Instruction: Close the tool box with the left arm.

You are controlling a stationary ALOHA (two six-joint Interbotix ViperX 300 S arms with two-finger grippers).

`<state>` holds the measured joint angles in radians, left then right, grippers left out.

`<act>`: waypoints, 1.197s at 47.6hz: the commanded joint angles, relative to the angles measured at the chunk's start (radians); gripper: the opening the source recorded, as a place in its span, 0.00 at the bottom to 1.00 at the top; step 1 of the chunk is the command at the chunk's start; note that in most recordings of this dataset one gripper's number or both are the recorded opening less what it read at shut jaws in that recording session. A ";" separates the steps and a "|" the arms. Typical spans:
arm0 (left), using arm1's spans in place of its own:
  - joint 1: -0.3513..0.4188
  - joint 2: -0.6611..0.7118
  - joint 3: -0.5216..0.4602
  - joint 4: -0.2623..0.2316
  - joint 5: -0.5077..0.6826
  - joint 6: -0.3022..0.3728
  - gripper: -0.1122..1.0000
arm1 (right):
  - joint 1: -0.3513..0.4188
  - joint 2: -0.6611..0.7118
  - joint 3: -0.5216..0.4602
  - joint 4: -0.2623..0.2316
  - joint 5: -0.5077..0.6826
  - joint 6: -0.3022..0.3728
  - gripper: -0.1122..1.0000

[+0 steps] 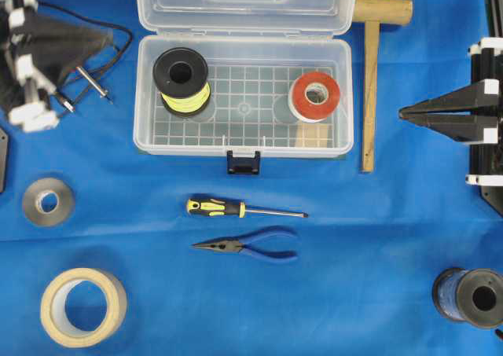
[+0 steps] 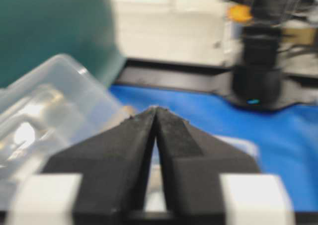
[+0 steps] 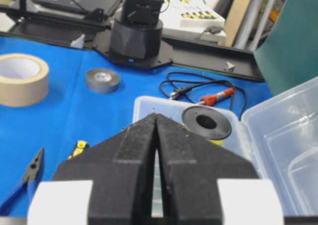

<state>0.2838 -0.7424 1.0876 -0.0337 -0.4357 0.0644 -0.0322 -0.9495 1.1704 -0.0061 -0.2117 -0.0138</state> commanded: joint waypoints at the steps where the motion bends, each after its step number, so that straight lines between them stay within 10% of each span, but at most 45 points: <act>1: 0.069 0.044 -0.066 -0.002 -0.011 0.008 0.22 | -0.002 0.006 -0.025 0.000 0.002 0.000 0.10; 16: 0.276 0.250 -0.261 -0.002 0.009 0.025 0.91 | -0.002 0.011 -0.023 -0.002 0.008 0.000 0.10; 32: 0.396 0.554 -0.561 -0.002 0.235 0.152 0.93 | -0.002 0.020 -0.020 -0.002 0.009 0.000 0.10; 57: 0.402 0.822 -0.859 0.000 0.699 0.158 0.93 | -0.008 0.028 -0.018 -0.002 0.038 0.000 0.10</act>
<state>0.6842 0.0874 0.2730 -0.0322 0.2255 0.2240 -0.0353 -0.9281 1.1720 -0.0077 -0.1718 -0.0138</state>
